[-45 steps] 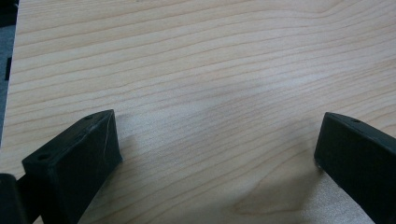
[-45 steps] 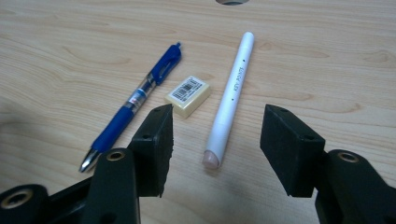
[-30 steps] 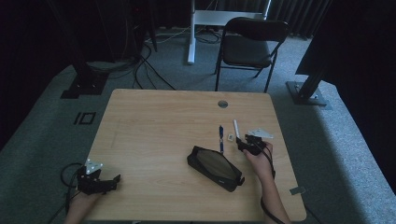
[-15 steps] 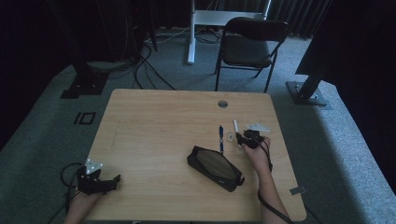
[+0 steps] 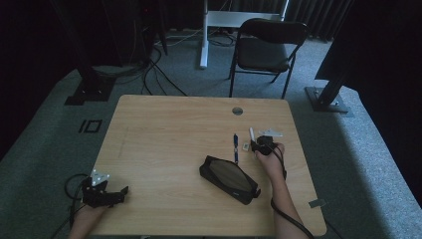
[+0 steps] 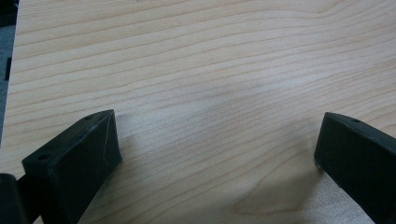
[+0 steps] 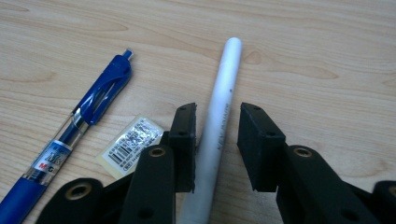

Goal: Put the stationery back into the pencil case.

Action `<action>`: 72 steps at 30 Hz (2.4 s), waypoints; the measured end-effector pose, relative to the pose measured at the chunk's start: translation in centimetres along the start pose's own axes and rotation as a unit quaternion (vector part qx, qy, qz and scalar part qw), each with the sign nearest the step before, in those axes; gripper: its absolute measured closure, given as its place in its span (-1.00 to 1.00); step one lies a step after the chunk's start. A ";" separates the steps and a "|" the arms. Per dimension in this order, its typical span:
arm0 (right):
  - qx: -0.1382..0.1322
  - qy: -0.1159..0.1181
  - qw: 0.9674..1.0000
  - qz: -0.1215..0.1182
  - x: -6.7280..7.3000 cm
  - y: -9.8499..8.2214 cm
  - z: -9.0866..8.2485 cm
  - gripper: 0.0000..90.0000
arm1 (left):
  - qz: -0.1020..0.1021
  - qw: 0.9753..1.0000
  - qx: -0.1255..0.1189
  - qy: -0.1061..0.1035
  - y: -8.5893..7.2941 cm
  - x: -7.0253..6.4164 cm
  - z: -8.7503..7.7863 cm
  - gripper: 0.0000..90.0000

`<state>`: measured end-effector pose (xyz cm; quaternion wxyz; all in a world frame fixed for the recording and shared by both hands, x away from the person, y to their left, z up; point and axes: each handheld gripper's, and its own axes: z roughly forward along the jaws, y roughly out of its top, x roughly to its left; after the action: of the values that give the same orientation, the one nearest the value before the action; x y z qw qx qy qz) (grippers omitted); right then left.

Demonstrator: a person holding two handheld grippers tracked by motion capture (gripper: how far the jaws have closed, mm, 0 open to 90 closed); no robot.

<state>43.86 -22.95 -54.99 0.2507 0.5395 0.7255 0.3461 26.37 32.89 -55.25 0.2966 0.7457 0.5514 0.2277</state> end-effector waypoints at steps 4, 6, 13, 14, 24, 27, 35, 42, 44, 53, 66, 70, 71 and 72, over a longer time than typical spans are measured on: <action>0.003 0.001 1.000 0.003 0.0 0.0 0.2 0.53 | 0.000 1.000 0.000 0.000 0.0 0.0 0.0 -1.00; 0.006 0.000 1.000 0.011 -0.1 0.1 0.2 0.55 | 0.000 1.000 0.000 0.000 0.0 0.0 0.0 -1.00; 0.016 -0.011 1.000 0.010 0.0 0.4 0.3 0.65 | 0.000 1.000 0.000 0.000 0.0 0.0 0.0 -1.00; 0.017 -0.012 1.000 0.012 0.1 0.4 0.2 0.70 | 0.000 1.000 0.000 0.000 0.0 0.0 0.0 -1.00; 0.027 -0.020 0.998 0.049 0.2 0.8 0.2 0.74 | 0.000 1.000 0.000 0.000 0.0 0.0 0.0 -1.00; 0.019 -0.014 0.998 0.056 0.2 0.9 -0.2 0.74 | 0.000 1.000 0.000 0.000 0.0 0.0 0.0 -1.00; 0.003 -0.003 0.998 0.055 -0.3 1.8 -1.8 0.74 | 0.000 1.000 0.000 0.000 0.0 0.0 0.0 -1.00; -0.010 0.009 0.999 0.049 -0.6 2.5 -3.3 0.74 | 0.000 1.000 0.000 0.000 0.0 0.0 0.0 -1.00; -0.014 0.015 0.999 0.048 -0.6 2.7 -3.8 0.74 | 0.000 1.000 0.000 0.000 0.0 0.0 0.0 -1.00; -0.022 0.031 0.999 0.023 -0.4 3.5 -5.1 0.74 | 0.000 1.000 0.000 0.000 0.0 0.0 0.0 -1.00; -0.035 0.059 0.997 0.023 0.0 3.7 -7.3 0.74 | 0.000 1.000 0.000 0.000 0.0 0.0 0.0 -1.00; -0.043 0.070 0.997 0.012 0.4 3.9 -8.2 0.74 | 0.000 1.000 0.000 0.000 0.0 0.0 0.0 -1.00; -0.044 0.073 0.996 0.011 0.6 3.9 -8.4 0.74 | 0.000 1.000 0.000 0.000 0.0 0.0 0.0 -1.00; -0.047 0.079 0.996 0.009 0.7 4.0 -8.7 0.74 | 0.000 1.000 0.000 0.000 0.0 0.0 0.0 -1.00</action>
<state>39.70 -23.56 -46.38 0.2149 0.5049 0.7207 0.4236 26.37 32.89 -55.25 0.2964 0.7459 0.5513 0.2278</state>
